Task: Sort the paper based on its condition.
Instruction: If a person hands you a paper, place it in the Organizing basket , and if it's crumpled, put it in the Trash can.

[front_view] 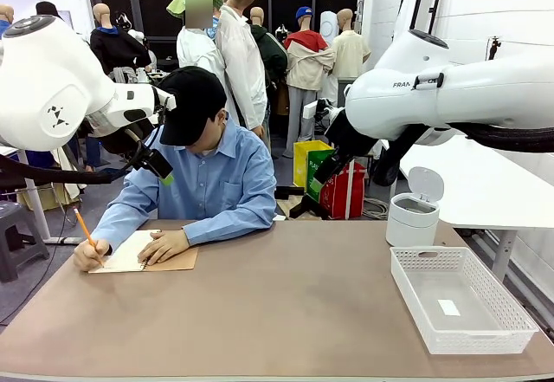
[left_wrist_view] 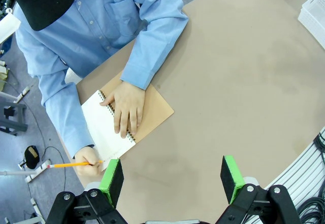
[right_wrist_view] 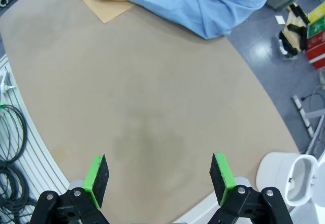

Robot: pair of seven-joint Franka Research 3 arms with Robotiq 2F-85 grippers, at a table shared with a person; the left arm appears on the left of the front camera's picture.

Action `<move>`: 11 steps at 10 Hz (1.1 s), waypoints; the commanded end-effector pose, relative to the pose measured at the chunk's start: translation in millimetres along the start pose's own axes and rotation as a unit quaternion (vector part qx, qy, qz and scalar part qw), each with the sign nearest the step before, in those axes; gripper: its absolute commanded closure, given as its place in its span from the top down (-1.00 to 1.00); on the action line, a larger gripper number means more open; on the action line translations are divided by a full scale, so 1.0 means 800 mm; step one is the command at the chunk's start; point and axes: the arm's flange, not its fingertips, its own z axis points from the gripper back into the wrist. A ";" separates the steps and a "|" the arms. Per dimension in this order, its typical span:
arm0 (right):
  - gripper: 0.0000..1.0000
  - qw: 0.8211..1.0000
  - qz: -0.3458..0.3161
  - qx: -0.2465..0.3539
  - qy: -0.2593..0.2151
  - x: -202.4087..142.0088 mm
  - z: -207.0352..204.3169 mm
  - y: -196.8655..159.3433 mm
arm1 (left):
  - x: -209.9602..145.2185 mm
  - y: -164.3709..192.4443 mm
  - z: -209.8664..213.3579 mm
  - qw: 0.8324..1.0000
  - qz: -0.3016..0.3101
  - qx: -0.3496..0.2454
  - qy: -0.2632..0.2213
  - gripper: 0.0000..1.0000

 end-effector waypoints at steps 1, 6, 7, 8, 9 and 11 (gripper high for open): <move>1.00 1.000 -0.002 -0.001 0.001 0.000 -0.001 0.001 | 0.000 0.001 0.001 1.000 -0.003 -0.002 -0.002 1.00; 1.00 1.000 -0.002 -0.001 0.001 0.000 -0.001 0.001 | 0.000 0.001 0.001 1.000 -0.003 -0.002 -0.002 1.00; 1.00 1.000 -0.002 -0.001 0.001 0.000 -0.001 0.001 | 0.000 0.001 0.001 1.000 -0.003 -0.002 -0.002 1.00; 1.00 1.000 -0.002 -0.001 0.001 0.000 -0.001 0.001 | 0.000 0.001 0.001 1.000 -0.003 -0.002 -0.002 1.00; 1.00 1.000 -0.002 -0.001 0.001 0.000 -0.001 0.001 | 0.000 0.001 0.001 1.000 -0.003 -0.002 -0.002 1.00; 1.00 1.000 -0.002 -0.001 0.001 0.000 -0.001 0.001 | 0.000 0.001 0.001 1.000 -0.003 -0.002 -0.002 1.00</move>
